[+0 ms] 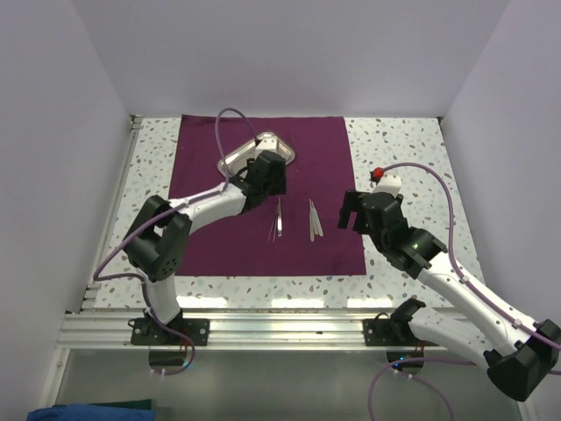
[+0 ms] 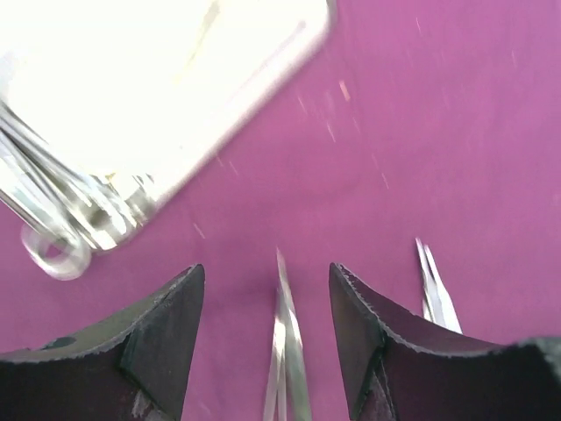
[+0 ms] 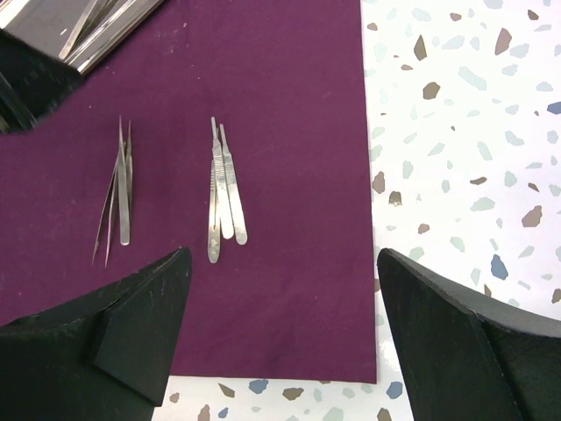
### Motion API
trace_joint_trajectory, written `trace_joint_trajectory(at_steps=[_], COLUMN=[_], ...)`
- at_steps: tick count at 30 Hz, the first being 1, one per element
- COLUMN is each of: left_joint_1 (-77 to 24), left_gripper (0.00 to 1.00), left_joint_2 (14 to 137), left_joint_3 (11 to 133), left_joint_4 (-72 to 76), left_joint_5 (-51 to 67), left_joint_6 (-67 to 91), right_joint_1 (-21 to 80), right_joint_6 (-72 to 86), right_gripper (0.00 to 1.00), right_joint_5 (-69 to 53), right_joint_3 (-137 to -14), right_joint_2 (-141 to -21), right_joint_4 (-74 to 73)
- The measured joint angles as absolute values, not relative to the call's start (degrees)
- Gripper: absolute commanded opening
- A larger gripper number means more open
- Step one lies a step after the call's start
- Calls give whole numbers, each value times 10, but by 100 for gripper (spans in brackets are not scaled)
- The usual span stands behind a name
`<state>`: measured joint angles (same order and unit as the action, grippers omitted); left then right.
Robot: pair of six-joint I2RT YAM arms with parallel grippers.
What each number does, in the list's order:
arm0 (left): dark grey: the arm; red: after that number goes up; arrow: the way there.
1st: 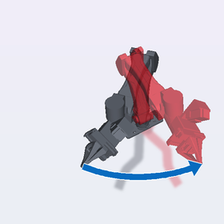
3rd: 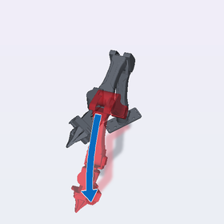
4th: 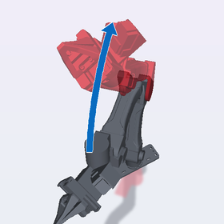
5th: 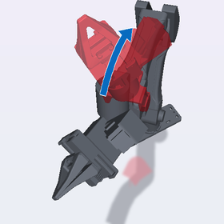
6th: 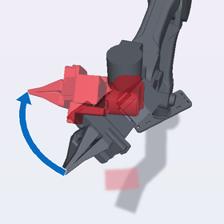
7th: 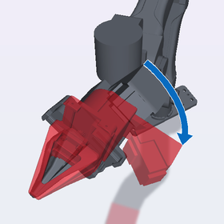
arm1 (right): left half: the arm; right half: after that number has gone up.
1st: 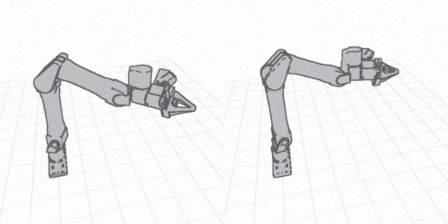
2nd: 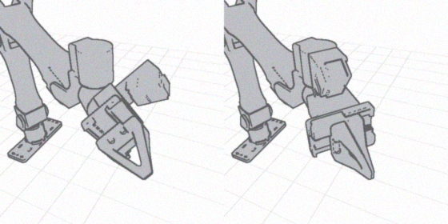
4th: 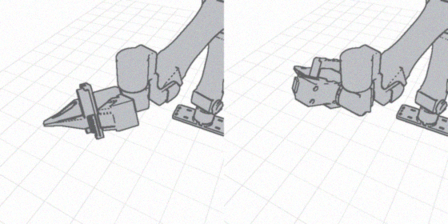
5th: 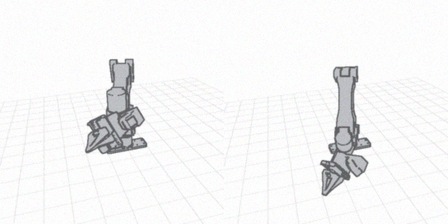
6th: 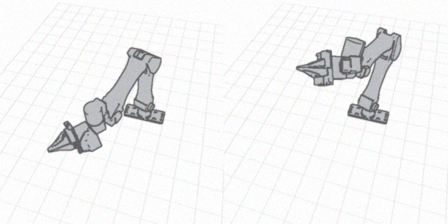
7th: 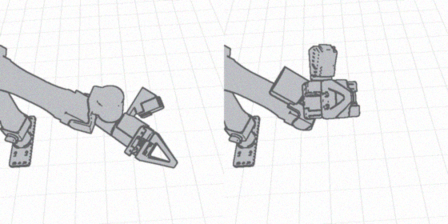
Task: Open and lay out the surgical kit
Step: Place the medical item in the surgical kit, then pick up the medical item from the container.
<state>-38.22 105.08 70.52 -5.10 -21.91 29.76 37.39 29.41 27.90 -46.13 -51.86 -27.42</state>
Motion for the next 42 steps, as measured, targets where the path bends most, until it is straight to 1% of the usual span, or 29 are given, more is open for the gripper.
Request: trace_joint_trajectory(at_steps=[4,10,17,21,24,25,26,29,30,32,33,35,42], left_joint_1=[-327,-251,-237,-232,-225,-222,-220,-213,-212,-209,-207,-206,-202], left_gripper=[60,59,59,59,57,56,50,40,29,20,8,1,0], left_joint_2=[1079,1182,1303,1338,1349,1352,1355,1361,1364,1367,1368,1371,1372], left_joint_3=[757,879,993,1019,1027,1034,1039,1051,1052,1056,1058,1060,1065], left_joint_4=[-43,-39,-44,-54,-60,-62,-66,-73,-73,-74,-72,-72,-75], left_joint_5=[-205,-150,-67,-23,-12,-12,-10,-7,-6,-3,-2,2,10], left_joint_6=[259,178,98,83,80,79,79,81,81,84,84,84,90], right_joint_1=[374,374,374,374,374,374,374,374,374,374,374,374,374], right_joint_6=[294,294,294,294,294,294,294,294,294,294,294,294,294], right_gripper=[91,91,91,91,91,91,91,91,91,91,91,91,91], right_joint_5=[279,279,279,279,279,279,279,279,279,279,279,279,279], right_joint_3=[-461,-461,-461,-461,-461,-461,-461,-461,-461,-461,-461,-461,-461], right_joint_2=[-519,-519,-519,-521,-522,-522,-522,-523,-524,-525,-525,-525,-525], right_joint_4=[-274,-274,-274,-274,-274,-274,-274,-274,-274,-274,-274,-274,-274])
